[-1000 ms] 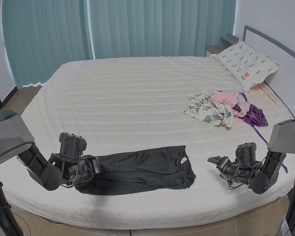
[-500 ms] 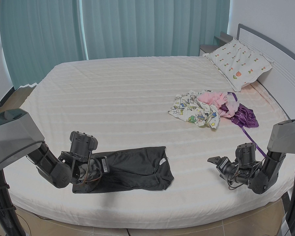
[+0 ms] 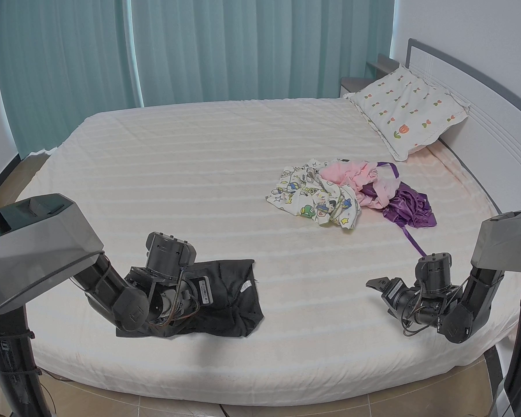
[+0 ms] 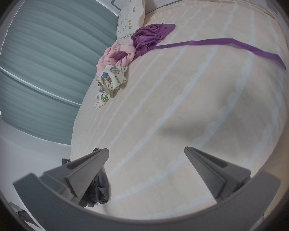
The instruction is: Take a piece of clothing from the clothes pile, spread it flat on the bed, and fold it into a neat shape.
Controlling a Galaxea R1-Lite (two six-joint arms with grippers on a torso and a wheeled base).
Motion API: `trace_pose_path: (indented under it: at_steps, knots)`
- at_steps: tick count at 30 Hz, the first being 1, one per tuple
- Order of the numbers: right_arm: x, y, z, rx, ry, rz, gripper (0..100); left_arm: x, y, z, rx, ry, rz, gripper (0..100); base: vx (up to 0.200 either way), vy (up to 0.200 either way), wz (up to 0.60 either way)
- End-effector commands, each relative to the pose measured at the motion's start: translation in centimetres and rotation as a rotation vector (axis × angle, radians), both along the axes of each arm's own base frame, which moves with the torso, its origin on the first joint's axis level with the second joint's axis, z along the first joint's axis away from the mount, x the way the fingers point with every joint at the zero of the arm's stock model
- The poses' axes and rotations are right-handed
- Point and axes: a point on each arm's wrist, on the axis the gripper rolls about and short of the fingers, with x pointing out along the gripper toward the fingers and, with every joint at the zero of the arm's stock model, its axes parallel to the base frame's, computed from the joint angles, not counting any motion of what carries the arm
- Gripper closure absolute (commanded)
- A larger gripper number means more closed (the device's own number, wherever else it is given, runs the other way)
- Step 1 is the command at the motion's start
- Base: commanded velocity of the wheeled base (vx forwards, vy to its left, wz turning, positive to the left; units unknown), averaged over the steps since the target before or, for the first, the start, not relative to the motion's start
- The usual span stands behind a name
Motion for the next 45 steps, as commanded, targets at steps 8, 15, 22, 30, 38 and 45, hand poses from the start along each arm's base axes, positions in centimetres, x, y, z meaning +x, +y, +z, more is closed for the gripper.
trace_pose_path:
  at_steps: [8, 15, 22, 30, 38, 45]
  knots:
    - [0.0, 0.0, -0.1, 0.000, 0.004, 0.001, 0, 2.6, -1.4, -0.6, -0.057, -0.039, 0.060, 100, 0.000, 0.000, 0.00]
    - [0.0, 0.0, -0.3, -0.001, 0.007, 0.001, 0, 3.4, -1.9, -1.5, -0.074, -0.029, 0.074, 0, 0.000, 0.000, 0.00]
    - [0.0, 0.0, -0.4, -0.003, 0.008, 0.000, 0, 2.8, -3.3, 1.2, -0.231, -0.056, 0.091, 0, 0.000, 0.000, 0.00]
    - [0.0, 0.0, -0.5, -0.003, 0.010, 0.000, 0, 1.3, -2.4, 4.2, -0.319, -0.078, 0.123, 0, 0.000, 0.000, 0.00]
    - [-0.3, 0.5, -0.3, -0.002, 0.007, 0.017, 0, -2.3, 1.5, 4.0, -0.411, -0.028, 0.225, 0, 0.000, 0.000, 0.00]
    - [-0.3, 0.6, -0.6, -0.004, 0.014, 0.020, 0, -4.0, 3.5, 1.9, -0.408, 0.029, 0.260, 0, -0.086, 0.000, 0.00]
